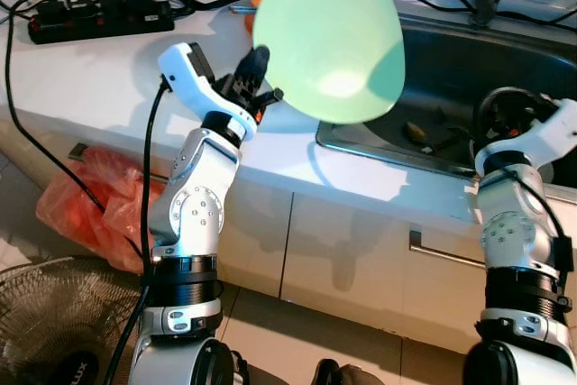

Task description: Kitchen organization

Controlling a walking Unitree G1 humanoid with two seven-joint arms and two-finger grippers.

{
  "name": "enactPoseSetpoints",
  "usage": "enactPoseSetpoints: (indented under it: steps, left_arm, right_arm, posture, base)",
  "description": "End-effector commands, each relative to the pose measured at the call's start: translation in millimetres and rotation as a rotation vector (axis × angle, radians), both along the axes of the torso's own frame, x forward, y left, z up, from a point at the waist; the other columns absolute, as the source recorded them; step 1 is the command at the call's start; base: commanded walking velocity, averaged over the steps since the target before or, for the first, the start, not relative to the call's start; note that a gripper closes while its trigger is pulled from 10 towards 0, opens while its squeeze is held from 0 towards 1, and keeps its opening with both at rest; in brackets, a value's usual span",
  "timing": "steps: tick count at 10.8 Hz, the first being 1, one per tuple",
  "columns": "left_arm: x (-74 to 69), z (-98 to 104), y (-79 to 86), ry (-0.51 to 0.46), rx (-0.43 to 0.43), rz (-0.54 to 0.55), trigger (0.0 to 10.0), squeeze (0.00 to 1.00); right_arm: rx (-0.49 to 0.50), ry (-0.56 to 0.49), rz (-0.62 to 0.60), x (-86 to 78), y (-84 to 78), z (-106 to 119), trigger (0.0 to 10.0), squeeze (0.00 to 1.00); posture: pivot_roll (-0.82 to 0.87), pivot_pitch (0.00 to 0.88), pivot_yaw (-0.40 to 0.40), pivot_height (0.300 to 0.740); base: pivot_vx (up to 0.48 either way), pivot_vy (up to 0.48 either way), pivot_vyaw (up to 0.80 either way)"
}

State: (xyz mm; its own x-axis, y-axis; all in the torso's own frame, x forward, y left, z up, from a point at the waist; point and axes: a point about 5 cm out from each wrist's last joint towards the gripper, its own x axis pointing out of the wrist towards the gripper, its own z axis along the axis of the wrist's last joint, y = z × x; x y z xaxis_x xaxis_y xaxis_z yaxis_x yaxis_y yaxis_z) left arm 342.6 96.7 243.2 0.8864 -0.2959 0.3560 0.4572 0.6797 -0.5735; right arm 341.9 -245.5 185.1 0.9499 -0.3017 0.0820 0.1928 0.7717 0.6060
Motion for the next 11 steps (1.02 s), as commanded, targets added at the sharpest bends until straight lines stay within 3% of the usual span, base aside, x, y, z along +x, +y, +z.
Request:
enactPoseSetpoints:
  steps: [1,3,5,7,11]
  left_arm:
    - [-0.6,23,-16.8,-0.088,-0.057,-0.058,10.0,0.0]
    - [3.4,24,-22.5,-0.097,-0.081,-0.08,10.0,0.0]
    - [3.9,26,-32.2,-0.102,-0.113,-0.133,10.0,0.0]
    - [4.1,26,-41.7,-0.101,-0.125,-0.18,10.0,0.0]
    - [6.6,34,-40.0,-0.117,-0.215,-0.18,10.0,0.0]
  right_arm:
    - [0.083,-0.067,0.034,-0.3,-0.7,12,10.0,0.0]
    - [0.225,-0.133,0.179,-0.6,12.9,20,10.0,0.0]
    - [0.293,-0.223,0.316,-3.9,28.8,32,10.0,0.0]
    - [0.294,-0.268,0.437,-9.1,47.7,37,10.0,0.0]
    - [0.315,-0.258,0.477,-10.6,52.3,34,10.0,0.0]
  posture:
    - [0.15,0.136,-0.009,0.74]
    - [0.14,0.135,-0.008,0.74]
    - [0.14,0.134,-0.006,0.74]
    - [0.14,0.135,-0.007,0.74]
    - [0.14,0.137,-0.008,0.74]
  base:
    - [0.0,0.0,0.0]
    - [0.0,0.0,0.0]
    - [0.0,0.0,0.0]
    - [0.0,0.0,0.0]
    - [0.0,0.0,0.0]
